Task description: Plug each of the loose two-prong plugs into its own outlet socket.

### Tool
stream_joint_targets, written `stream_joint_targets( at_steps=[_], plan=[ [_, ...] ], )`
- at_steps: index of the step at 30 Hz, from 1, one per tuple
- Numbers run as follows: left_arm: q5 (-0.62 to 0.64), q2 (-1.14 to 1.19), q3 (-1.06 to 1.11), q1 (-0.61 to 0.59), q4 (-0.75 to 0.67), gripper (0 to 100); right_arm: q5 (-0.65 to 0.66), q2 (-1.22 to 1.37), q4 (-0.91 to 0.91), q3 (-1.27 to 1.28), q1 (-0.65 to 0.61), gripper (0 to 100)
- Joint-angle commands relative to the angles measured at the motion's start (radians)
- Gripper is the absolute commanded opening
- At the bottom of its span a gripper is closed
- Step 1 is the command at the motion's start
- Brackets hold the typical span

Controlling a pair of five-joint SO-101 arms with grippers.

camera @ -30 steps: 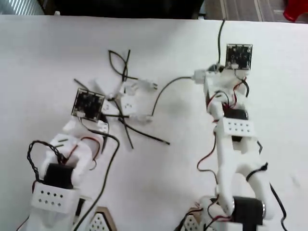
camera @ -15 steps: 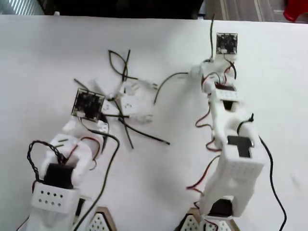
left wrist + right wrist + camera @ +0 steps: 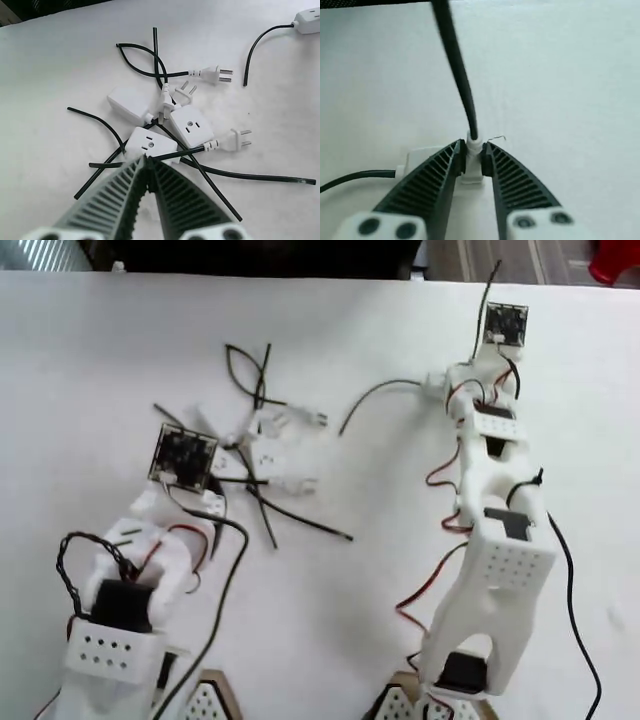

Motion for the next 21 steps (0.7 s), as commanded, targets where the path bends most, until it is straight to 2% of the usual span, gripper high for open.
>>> stream_joint_targets(
  at_steps=[1, 3, 12, 21],
  plan=[
    [0.011, -0.021, -0.003, -0.002, -0.018, 2, -0.005, -0.067, 0.111, -0.035, -0.027, 17.3],
    [0.011, -0.021, -0.003, -0.002, -0.018, 2, -0.005, -0.096, 0.173, -0.037, -0.044, 20.7],
    [0.011, -0.021, -0.003, -0.002, -0.018, 2, -0.005, -0.286, 0.361, -0.035, -0.059, 15.1],
    [0.011, -0.021, -0.005, -0.007, -0.018, 2, -0.005, -0.529, 0.803, -0.032, -0.134, 14.9]
  ],
)
